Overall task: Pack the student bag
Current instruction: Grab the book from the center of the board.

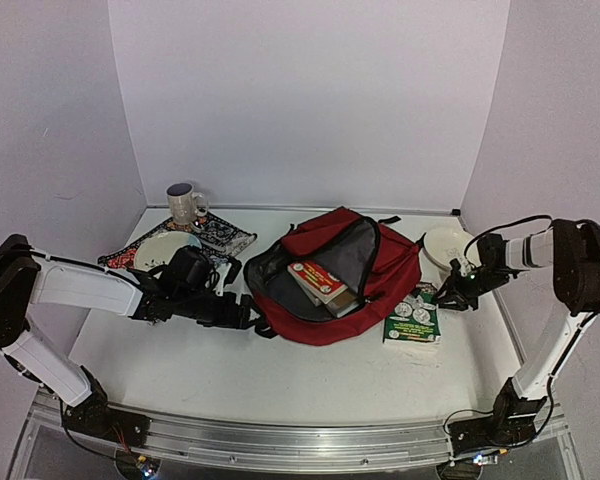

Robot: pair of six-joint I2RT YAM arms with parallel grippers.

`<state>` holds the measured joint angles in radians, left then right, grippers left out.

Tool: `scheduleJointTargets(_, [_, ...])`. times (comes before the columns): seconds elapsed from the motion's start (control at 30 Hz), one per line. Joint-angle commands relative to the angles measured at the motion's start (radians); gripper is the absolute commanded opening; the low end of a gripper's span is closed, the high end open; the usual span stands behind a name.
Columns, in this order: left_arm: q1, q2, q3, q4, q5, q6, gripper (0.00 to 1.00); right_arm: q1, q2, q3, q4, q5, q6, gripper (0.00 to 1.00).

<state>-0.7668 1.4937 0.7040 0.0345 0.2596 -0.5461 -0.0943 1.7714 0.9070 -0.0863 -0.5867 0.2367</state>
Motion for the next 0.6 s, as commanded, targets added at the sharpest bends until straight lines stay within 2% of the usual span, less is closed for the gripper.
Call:
scheduleJointTargets(0.0, [-0.008,-0.014,0.024,0.014,0.009,0.010,0.93,0.010,0.034,0.007,0.009,-0.067,-0.009,0.16])
scheduleJointTargets(0.13, [-0.009,-0.030,0.028,0.014,0.008,0.004,0.93,0.010,0.005,0.000,0.009,-0.060,-0.008,0.00])
scheduleJointTargets(0.57, [-0.009,-0.091,0.086,0.013,-0.008,-0.022,0.93,0.019,-0.297,-0.022,-0.057,-0.028,0.042,0.00])
